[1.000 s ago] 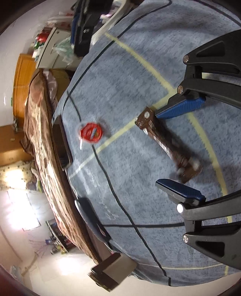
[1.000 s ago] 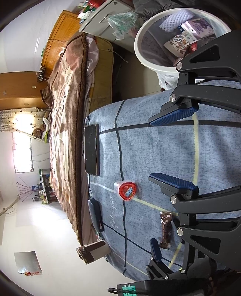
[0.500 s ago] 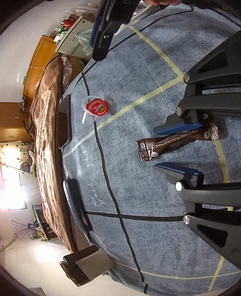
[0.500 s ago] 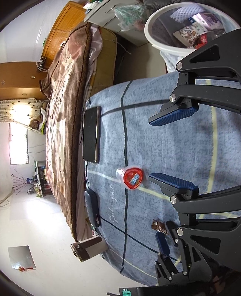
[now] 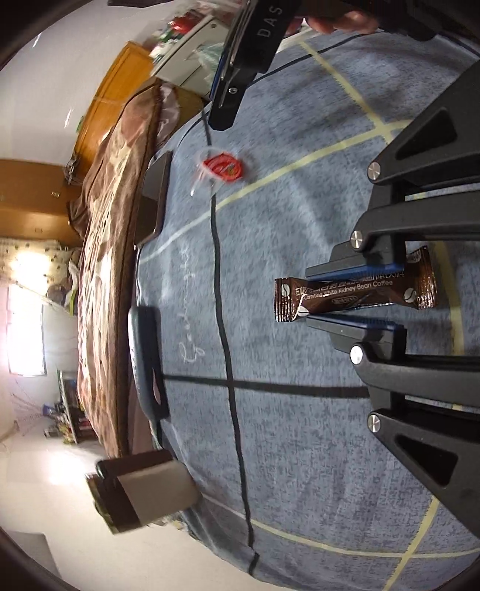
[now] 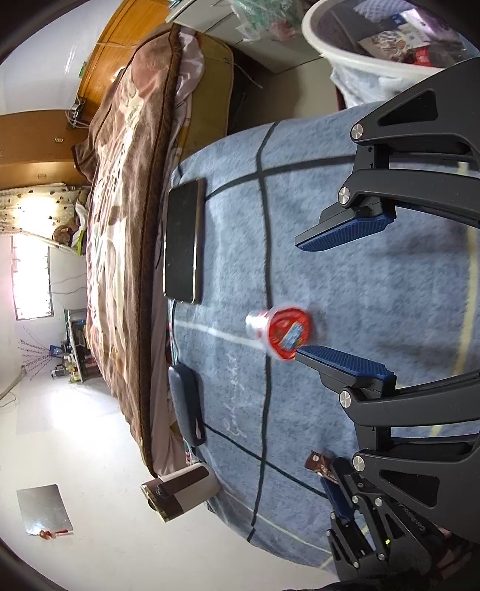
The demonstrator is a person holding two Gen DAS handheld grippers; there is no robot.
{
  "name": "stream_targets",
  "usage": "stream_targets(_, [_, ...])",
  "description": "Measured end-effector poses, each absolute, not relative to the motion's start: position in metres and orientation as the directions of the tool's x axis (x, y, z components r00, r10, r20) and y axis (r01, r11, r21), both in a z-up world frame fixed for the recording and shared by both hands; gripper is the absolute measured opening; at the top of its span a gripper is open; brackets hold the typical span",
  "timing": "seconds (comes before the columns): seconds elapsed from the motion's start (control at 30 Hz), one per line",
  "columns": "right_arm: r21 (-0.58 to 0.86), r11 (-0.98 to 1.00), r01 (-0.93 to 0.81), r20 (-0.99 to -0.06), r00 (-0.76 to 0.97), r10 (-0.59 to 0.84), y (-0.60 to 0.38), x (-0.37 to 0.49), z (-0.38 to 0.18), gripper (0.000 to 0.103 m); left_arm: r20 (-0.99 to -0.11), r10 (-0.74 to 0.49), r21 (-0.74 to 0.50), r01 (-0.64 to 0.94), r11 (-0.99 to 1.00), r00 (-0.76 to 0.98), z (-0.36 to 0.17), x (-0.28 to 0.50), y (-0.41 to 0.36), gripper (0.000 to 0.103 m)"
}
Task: Collect trash
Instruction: 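Grasp the brown chocolate-bar wrapper with the left gripper, then grasp the red-labelled plastic cup with the right gripper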
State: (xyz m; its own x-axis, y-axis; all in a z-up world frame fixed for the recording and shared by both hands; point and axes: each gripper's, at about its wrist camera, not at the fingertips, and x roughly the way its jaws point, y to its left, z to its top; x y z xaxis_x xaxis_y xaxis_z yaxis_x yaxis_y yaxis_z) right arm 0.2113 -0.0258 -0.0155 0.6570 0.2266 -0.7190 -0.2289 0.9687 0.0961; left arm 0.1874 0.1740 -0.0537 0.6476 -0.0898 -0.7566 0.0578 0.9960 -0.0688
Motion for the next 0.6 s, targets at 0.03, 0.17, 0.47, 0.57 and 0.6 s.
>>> stream_targets(0.03, [0.093, 0.968, -0.234, -0.719, 0.657, 0.227, -0.023, 0.214, -0.016, 0.055, -0.758, -0.095, -0.08, 0.052, 0.995, 0.645, -0.054, 0.188, 0.177, 0.019])
stream_targets(0.17, [0.099, 0.96, -0.26, -0.728, 0.639, 0.248, -0.012, 0.226, -0.02, 0.06, -0.76, -0.102, -0.103, 0.037, 0.994, 0.642, -0.056, 0.189, 0.182, 0.019])
stream_targets(0.47, [0.068, 0.964, -0.256, -0.751, 0.623, 0.218, 0.001, 0.243, -0.033, 0.061, -0.764, -0.094, -0.102, 0.024, 0.995, 0.639, -0.057, 0.19, 0.185, 0.019])
stream_targets(0.57, [0.056, 0.967, -0.249, -0.763, 0.613, 0.203, 0.002, 0.245, -0.038, 0.061, -0.764, -0.101, -0.111, 0.024, 0.993, 0.638, -0.057, 0.191, 0.185, 0.019])
stream_targets(0.6, [0.056, 0.967, -0.248, -0.769, 0.607, 0.201, 0.002, 0.246, -0.039, 0.061, -0.764, -0.102, -0.113, 0.025, 0.993, 0.638, -0.057, 0.191, 0.186, 0.019])
